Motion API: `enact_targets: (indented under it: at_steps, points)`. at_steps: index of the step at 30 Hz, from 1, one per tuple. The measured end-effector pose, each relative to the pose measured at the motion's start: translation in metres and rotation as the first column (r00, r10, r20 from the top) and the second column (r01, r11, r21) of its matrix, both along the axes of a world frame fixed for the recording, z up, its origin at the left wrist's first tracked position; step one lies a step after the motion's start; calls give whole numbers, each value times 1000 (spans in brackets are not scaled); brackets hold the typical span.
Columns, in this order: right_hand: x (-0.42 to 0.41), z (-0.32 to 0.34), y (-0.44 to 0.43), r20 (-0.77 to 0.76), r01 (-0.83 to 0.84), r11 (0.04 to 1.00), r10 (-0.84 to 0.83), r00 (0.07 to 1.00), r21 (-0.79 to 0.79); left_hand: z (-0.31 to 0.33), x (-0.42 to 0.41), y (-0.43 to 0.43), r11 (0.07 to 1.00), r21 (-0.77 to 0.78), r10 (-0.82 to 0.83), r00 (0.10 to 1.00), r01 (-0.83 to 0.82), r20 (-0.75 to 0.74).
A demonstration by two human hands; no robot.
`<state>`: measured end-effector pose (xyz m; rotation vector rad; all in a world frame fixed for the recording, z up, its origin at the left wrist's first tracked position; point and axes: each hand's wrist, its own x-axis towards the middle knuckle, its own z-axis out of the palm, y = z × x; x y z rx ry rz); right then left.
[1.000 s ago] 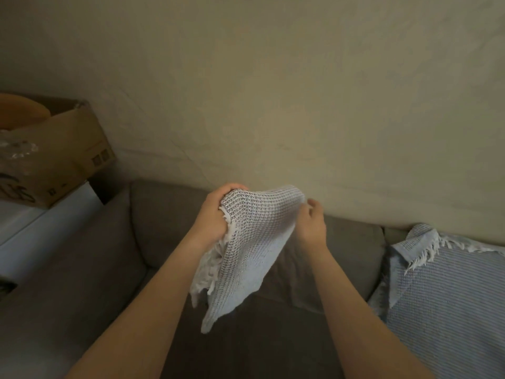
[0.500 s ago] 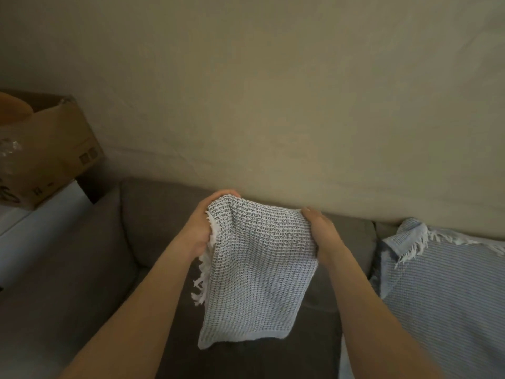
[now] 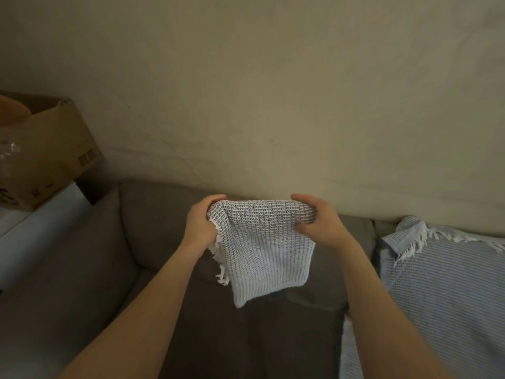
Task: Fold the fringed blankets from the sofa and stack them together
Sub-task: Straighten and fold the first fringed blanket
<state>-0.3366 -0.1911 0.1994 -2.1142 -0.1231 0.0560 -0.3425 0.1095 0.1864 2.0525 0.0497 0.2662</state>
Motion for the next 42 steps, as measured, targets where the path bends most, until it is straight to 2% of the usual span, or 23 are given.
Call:
enact_targets:
  at_steps: [2, 4, 7, 9, 12, 13, 16, 17, 19, 21, 24, 25, 26, 28, 31, 33, 34, 35, 36, 37, 38, 39, 42]
  points:
    - [1, -1, 1, 56, 55, 961, -41, 998, -271, 0, -1, -3, 996, -88, 24, 999, -26, -28]
    - [-1, 2, 5, 61, 165, 868, -155, 986, -469, 1, -1, -4, 985, -173, -14, 997, 0, -76]
    - [-5, 3, 13, 107, 227, 764, -204, 973, -604, 6, -2, -2, 945, -324, -103, 981, 45, -163]
    - [-7, 1, 16, 149, 225, 794, -170, 974, -565, 7, -6, -3, 870, -492, -129, 970, 11, -206]
    - [-5, -1, 21, 121, 178, 869, -137, 983, -462, 7, -6, -10, 639, -729, -38, 936, -247, -351]
    - [-5, -1, 24, 119, 175, 882, -136, 984, -437, 8, -4, -14, 591, -733, -2, 909, -335, -417]
    - [-8, -1, 32, 207, 180, 925, -115, 972, -334, 9, -2, -28, 582, -606, 162, 808, -542, -567]
    - [-9, 0, 35, 236, 170, 943, -102, 966, -287, 5, -2, -30, 551, -601, 178, 785, -579, -594]
    - [-12, 4, 40, 294, 142, 967, -76, 953, -210, -17, 5, -28, 508, -617, 127, 761, -601, -636]
    - [-14, 10, 45, 349, 137, 975, -69, 934, -173, -68, 31, -14, 446, -672, 82, 775, -591, -627]
    - [-15, 15, 48, 348, 127, 984, -78, 934, -123, -21, 9, -26, 300, -768, 155, 824, -565, -546]
    - [-15, 15, 47, 341, 127, 986, -83, 937, -109, 1, 0, -32, 281, -819, 140, 866, -499, -480]
    - [-15, 15, 47, 343, 126, 987, -85, 936, -98, 14, -5, -36, 317, -844, 141, 901, -433, -409]
    - [-15, 17, 49, 369, 133, 986, -87, 925, -101, 23, -4, -41, 496, -779, 266, 921, -383, -284]
    - [-11, 20, 53, 428, 144, 973, -54, 902, -179, 18, -4, -43, 787, -456, 402, 906, -415, -130]
    - [-9, 21, 57, 475, 146, 955, -7, 880, -256, 22, -5, -50, 931, -167, 335, 942, -325, 37]
    - [-9, 22, 59, 492, 147, 946, 14, 870, -287, 27, -5, -52, 982, -9, 187, 975, -188, 121]
    - [-9, 24, 60, 507, 150, 939, 28, 862, -308, 30, -3, -53, 991, 133, -16, 988, -4, 152]
    - [-10, 25, 61, 522, 151, 937, 39, 852, -315, 34, -1, -55, 949, 260, -208, 973, 177, 96]
    - [-11, 27, 62, 535, 144, 941, 45, 844, -306, 38, -3, -57, 880, 327, -357, 934, 343, -18]
    - [-12, 29, 62, 549, 129, 951, 50, 834, -281, 38, -4, -59, 818, 372, -428, 896, 438, -114]
    - [-13, 32, 63, 563, 101, 963, 59, 824, -249, 37, -5, -61, 790, 419, -434, 891, 448, -134]
    - [-21, 45, 63, 548, -36, 991, 103, 830, -132, 41, -5, -66, 834, 458, -349, 937, 309, 1]
